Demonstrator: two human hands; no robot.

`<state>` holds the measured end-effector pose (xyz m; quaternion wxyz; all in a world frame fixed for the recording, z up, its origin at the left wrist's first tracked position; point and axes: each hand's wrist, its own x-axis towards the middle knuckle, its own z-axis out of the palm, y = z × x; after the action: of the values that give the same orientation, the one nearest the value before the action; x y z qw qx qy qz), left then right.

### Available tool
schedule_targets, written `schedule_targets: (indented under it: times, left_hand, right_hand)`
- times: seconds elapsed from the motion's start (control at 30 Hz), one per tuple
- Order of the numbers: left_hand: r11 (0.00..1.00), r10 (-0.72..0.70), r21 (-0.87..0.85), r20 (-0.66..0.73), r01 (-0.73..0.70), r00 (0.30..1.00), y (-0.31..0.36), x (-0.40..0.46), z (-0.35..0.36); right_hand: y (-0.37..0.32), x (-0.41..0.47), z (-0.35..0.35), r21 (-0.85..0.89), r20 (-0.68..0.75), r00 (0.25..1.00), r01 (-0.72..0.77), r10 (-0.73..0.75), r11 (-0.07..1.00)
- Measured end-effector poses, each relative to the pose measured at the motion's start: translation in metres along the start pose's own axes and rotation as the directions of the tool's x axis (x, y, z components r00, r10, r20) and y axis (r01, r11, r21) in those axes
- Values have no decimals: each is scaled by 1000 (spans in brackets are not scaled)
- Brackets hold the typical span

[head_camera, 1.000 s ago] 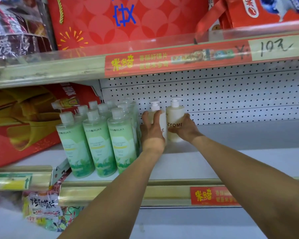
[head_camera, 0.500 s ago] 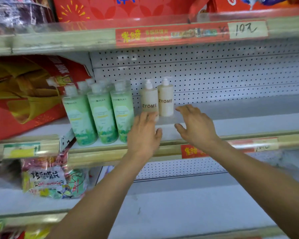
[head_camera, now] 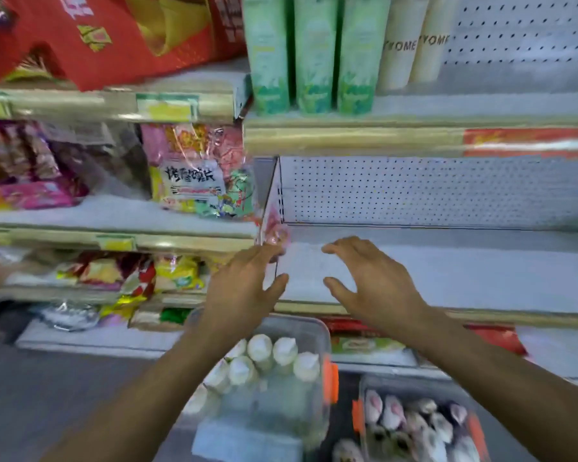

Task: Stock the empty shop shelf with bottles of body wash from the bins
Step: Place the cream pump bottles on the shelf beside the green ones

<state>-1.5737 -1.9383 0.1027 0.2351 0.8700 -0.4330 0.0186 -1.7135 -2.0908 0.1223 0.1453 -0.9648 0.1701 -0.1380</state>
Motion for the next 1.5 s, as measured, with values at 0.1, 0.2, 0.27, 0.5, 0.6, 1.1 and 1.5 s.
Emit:
schedule_targets:
  times: [0.1,0.2,0.27,0.5,0.6,1.1,1.5]
  left_hand:
    - [976,-175,-112,94,185,980,-48,-43,29]
    - [902,-347,-189,213,387,913,-91,-90,66]
    - [829,-452,-207,299,520,840,-116,-118,94]
    - [710,-576,-182,405,680,710,-178,-139,199]
    - [765,-543,-119,409,633,734,-199,-123,235]
    - [925,-351,318,498,209,793,-234,-102,291]
    - [938,-337,100,489,332,805,-226,-117,271]
  right_hand:
    - [-17,-14,60,71,209,978,-22,7,997]
    - [-19,-29,120,76,418,908,-75,37,994]
    - [-16,-35,159,76,531,846,-115,57,990]
    - [16,-7,286,-114,628,758,-133,175,985]
    - [29,13,327,-222,627,745,-109,228,969]
    - [62,18,405,-226,628,768,29,123,974]
    - [58,15,355,-73,595,797,-72,102,995]
